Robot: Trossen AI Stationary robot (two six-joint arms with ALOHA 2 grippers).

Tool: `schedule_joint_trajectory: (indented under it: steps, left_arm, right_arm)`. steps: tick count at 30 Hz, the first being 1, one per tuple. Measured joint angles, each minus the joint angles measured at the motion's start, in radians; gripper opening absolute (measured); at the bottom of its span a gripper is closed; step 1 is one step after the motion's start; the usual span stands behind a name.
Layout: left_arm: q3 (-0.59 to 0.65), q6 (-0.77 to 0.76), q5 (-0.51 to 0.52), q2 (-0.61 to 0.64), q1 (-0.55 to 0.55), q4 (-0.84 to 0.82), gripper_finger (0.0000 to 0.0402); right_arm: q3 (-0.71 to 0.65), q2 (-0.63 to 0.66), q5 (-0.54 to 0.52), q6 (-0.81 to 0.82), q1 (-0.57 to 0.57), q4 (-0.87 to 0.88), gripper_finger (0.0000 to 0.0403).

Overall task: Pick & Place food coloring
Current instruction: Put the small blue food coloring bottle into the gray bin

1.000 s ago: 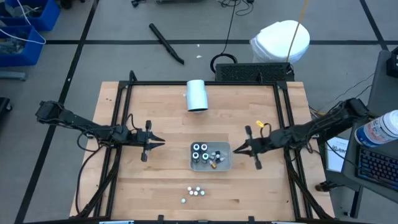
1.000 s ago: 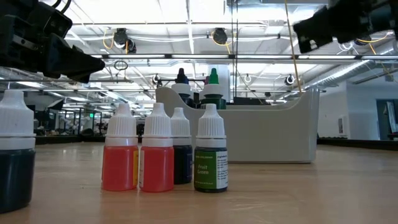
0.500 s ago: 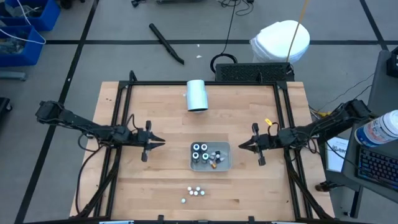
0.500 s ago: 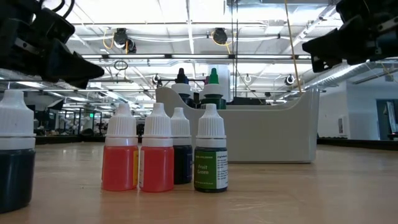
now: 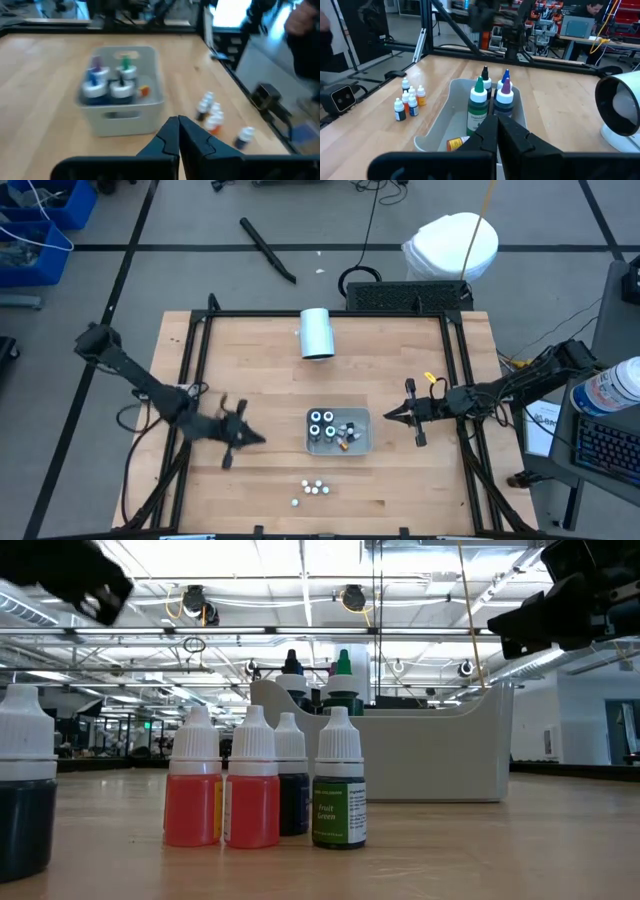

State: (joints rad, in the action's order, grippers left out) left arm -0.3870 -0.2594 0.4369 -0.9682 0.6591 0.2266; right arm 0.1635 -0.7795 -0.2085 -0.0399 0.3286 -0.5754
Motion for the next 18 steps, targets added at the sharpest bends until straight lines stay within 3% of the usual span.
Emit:
schedule_joint_trajectory:
  steps: [4,9,14,18]
  left_arm:
    - [-0.257,-0.053,0.071,-0.251,0.116,-0.172,0.0005]
    - [-0.602,-0.129,0.091,-0.589,0.171,-0.429,0.0021]
    - [-0.888,-0.113,0.086,-0.849,0.195,-0.677,0.0087]
    - [-1.009,-0.072,0.085,-0.946,0.192,-0.750,0.0155]
  right_arm:
    - [0.000,0.000,0.002,0.006,0.000,0.004,0.0000]
    - [0.000,0.000,0.003,0.028,0.000,0.004,0.0000]
    - [0.000,0.000,0.003,0.033,0.000,0.004,0.0000]
    - [0.000,0.000,0.003,0.047,0.000,0.007,0.0000]
